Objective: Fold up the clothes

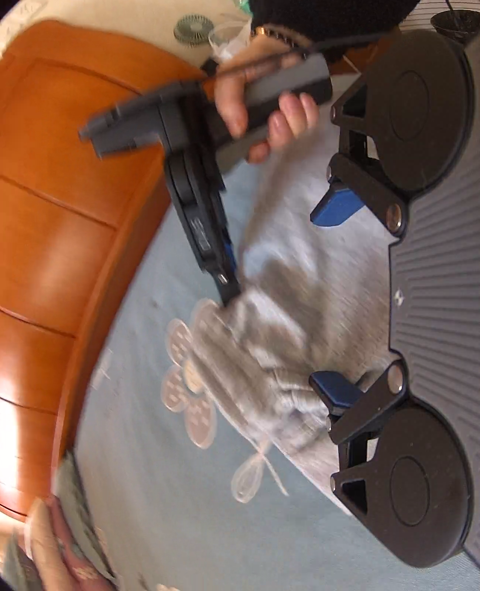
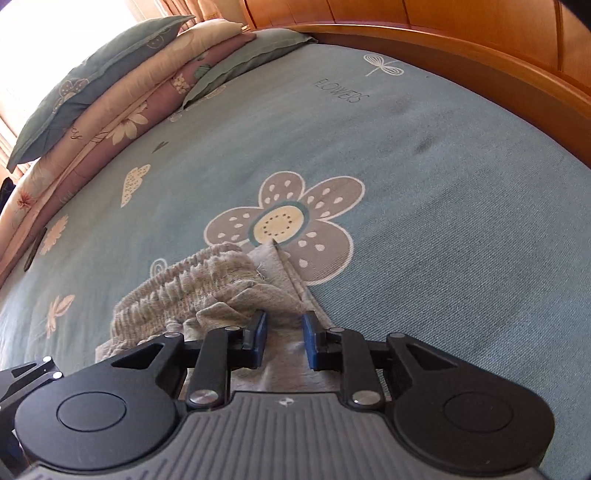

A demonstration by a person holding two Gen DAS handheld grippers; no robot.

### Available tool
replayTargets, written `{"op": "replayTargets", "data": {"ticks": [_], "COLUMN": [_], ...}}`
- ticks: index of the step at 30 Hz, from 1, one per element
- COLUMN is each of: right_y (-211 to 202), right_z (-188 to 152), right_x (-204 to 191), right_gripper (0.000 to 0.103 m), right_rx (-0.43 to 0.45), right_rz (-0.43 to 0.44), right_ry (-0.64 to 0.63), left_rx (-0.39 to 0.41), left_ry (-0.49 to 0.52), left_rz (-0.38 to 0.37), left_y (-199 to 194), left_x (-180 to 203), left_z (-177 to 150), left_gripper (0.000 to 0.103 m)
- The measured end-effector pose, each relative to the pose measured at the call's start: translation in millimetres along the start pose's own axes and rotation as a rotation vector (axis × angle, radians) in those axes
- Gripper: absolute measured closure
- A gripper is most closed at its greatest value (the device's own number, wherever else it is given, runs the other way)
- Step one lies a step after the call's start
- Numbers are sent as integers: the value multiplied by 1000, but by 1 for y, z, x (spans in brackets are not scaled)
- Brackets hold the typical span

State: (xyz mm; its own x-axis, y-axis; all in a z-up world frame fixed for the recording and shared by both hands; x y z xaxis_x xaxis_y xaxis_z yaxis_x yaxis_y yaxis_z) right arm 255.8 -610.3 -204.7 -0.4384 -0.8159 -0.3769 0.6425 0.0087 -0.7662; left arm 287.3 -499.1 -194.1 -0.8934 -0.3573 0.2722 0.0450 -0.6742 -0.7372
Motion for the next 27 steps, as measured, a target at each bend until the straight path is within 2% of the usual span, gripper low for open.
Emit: {"op": "replayTargets", "data": {"ticks": [3, 5, 7, 10, 13, 15, 16, 20, 23, 26, 27], "right_y": [-6, -16, -23, -16, -1, -16, -30, -82, -107, -118, -118], "right_z": [8, 15, 18, 19, 14, 16, 18, 11, -8, -34, -43], "right_x": [6, 7, -2, -23, -24, -12, -6, 9, 15, 23, 25], "right_gripper": [79, 76, 76, 74, 66, 66, 66, 65, 56, 55, 55], "right_rx": [30, 60, 72, 59, 34, 63, 86, 127, 119, 83, 65], "right_rz": [-31, -18, 44, 87, 42, 25, 33, 108, 140, 177, 197], "right_ry": [-22, -15, -5, -42, -53, -8, 7, 48, 53, 85, 104], "left_rx": [22, 64, 125, 141, 26, -18, -15, 30, 64, 98, 86], "left_ry": [3, 26, 69, 47, 4, -41, -41, -9, 16, 41, 50], "left_rz": [-22, -12, 3, -32, 146, 246, 235, 99, -4, -107, -130], "left_y": [-16, -31, -41, -28, 4, 4, 0, -19, -35, -53, -50], "left_x": [-1, 3, 8, 14, -13, -34, -29, 12, 43, 75, 84], "left_z": [-6, 2, 16, 32, 25, 18, 15, 4, -4, -12, -18], "left_gripper": [23, 20, 13, 10, 11, 17, 17, 15, 10, 10, 10]}}
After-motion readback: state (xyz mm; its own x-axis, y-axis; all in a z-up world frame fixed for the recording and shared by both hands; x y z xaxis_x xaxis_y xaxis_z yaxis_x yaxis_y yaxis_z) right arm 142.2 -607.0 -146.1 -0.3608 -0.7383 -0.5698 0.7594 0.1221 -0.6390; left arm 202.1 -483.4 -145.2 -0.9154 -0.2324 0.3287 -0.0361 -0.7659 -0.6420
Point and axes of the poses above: each gripper's, at about its wrist camera, not at the fingertips, and y roughly the way its jaws point, x to its right, z to its top, the point moved 10 cm from there along y, roughly the way its jaws point, and after that the axes turned 2 degrees about -x, right-handed, at the moved point
